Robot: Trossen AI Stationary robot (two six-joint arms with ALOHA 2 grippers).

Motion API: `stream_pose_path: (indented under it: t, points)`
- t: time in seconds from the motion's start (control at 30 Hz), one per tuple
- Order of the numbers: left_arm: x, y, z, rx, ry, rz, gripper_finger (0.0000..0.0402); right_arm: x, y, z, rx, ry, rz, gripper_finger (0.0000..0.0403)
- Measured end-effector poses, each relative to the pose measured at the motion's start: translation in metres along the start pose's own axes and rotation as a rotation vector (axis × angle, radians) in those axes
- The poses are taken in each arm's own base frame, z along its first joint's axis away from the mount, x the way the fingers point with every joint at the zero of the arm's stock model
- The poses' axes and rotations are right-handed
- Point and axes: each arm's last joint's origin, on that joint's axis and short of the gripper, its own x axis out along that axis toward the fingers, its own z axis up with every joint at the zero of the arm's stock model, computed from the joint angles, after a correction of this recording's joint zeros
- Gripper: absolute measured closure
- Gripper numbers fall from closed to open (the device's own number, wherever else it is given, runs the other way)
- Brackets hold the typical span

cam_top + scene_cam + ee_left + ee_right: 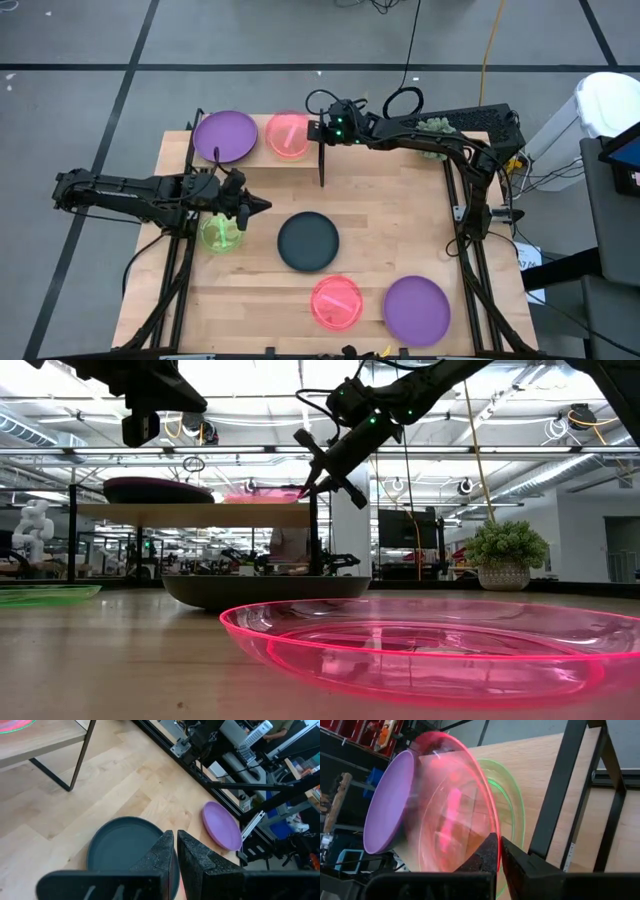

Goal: Place and stack plates onto a shelf
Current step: Stack the top pink plate on the green plate

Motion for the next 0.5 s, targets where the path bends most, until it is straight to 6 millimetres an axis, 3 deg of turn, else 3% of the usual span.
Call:
stream_pose_path:
  t: [0.5]
  points:
    - [0.0,0.0005,0.0003,0.001,-0.012,0.015,0.0373,-0.0002,-0.0004,0.0014,0.005,-0.006,-0.001,0.0348]
